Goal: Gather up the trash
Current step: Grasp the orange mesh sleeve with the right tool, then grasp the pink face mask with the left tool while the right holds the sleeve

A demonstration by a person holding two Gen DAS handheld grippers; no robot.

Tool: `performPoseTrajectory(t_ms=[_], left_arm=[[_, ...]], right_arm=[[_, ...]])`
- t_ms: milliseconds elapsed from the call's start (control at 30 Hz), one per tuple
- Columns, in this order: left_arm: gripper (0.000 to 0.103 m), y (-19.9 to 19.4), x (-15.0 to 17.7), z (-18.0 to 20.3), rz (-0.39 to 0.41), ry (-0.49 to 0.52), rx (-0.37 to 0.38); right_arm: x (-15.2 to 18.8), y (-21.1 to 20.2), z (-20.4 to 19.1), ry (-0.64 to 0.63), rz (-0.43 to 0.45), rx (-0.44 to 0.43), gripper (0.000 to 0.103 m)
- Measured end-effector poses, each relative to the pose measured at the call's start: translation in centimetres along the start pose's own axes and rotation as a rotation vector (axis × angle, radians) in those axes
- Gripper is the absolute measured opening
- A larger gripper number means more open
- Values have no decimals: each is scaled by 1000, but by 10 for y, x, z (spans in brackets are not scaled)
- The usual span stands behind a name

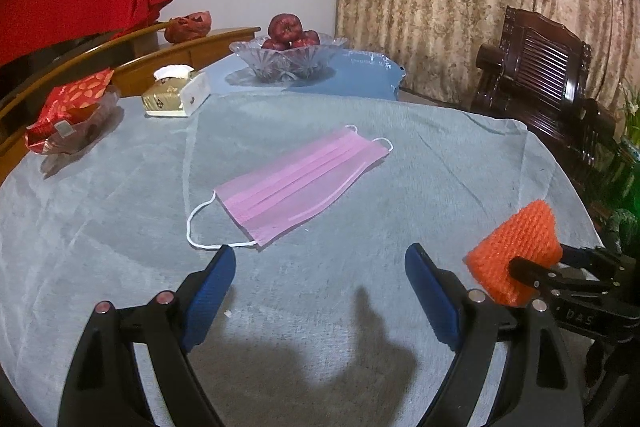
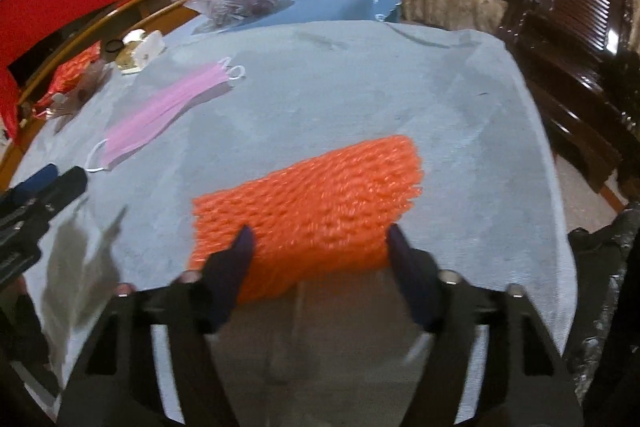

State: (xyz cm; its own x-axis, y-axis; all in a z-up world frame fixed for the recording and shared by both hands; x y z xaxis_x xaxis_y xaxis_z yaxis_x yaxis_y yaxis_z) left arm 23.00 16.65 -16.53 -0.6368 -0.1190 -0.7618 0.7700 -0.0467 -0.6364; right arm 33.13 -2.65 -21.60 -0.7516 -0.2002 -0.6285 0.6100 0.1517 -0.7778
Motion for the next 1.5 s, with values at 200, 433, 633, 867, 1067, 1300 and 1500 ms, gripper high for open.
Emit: performPoseTrajectory(t_ms=[200, 433, 633, 867, 1067, 1300, 1500], left_arm=[[85, 1, 0, 0, 0, 0, 0], [85, 12, -14, -8, 10, -8, -8], [85, 45, -37, -17, -1, -22, -26], [85, 88, -47, -25, -79, -42, -29], [84, 115, -44, -30, -188, -65, -36], [58, 121, -49, -35, -180, -82, -39], [1, 116, -54, -37, -156, -111, 21]], right_arm=[[-3, -6, -10, -15, 21, -88, 23], [-20, -9, -13, -12, 64, -93, 21], [-38, 1, -15, -9, 76, -91, 21], [-51, 11, -16, 2, 83, -93, 21], [-53, 17, -17, 4, 79, -94, 22], [-52, 20, -15, 11, 74, -101, 22], [-52, 13, -13, 8, 82, -105, 22]])
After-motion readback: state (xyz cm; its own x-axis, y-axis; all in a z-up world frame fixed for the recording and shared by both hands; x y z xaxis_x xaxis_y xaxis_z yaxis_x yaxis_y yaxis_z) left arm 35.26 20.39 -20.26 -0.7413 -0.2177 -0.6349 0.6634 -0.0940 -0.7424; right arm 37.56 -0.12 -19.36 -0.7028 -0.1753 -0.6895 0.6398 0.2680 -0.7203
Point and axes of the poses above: each gripper's, at about its wrist camera, not at the fingertips, and y roughly the way its jaws point, z to its right, x to its underside, the point moved 2 cm from there along y, roughly the way its jaws point, and after that the axes turned 9 degrees about x, right-handed, at the moved point
